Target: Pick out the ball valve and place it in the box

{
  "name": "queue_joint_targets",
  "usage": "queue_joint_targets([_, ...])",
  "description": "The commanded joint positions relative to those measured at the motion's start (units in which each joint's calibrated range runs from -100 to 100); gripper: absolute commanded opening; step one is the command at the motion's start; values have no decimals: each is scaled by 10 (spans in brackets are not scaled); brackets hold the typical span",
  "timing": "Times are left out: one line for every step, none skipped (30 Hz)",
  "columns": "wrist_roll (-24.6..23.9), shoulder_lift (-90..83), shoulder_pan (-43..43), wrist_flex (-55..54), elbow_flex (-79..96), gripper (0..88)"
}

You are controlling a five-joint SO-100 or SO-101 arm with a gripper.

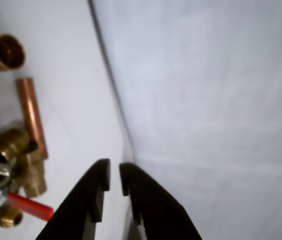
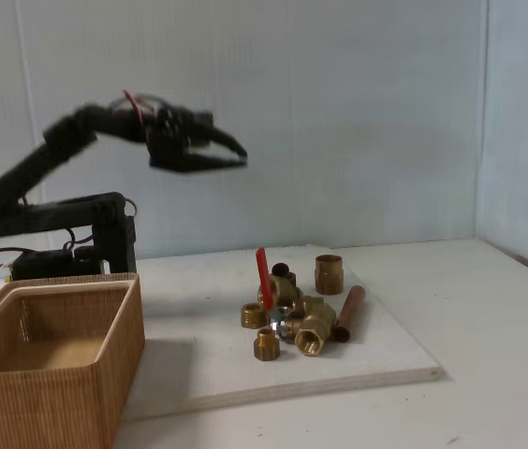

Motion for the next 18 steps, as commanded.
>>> queue_joint_targets([-23,164,-3,73,-197,12])
queue_joint_targets([-31,217,-3,108,-252,12])
queue_joint_targets([-39,269,2,147,-308,12])
queue_joint_targets([-44,321,2,184,-366,12])
queue_joint_targets([-46,373,3,226,-419,12])
queue_joint_targets([-45,420,4,269,-471,12])
queue_joint_targets([-44,462,4,308,-518,9])
queue_joint_targets([-45,501,4,341,-557,8])
queue_joint_targets([-45,538,4,370,-596,8])
queue_joint_targets([-45,572,5,395,-630,8])
queue_joint_targets([-45,600,10,418,-659,8])
queue_joint_targets([-47,625,15,431,-681,8])
queue_joint_targets([-47,646,19,441,-702,8])
queue_joint_targets([-47,663,24,447,-717,8])
queue_joint_targets([-47,678,28,451,-726,8])
queue_joint_targets([-47,691,32,451,-732,8])
queue_joint_targets([-46,703,37,447,-733,11])
queue_joint_targets([-46,717,43,446,-737,12])
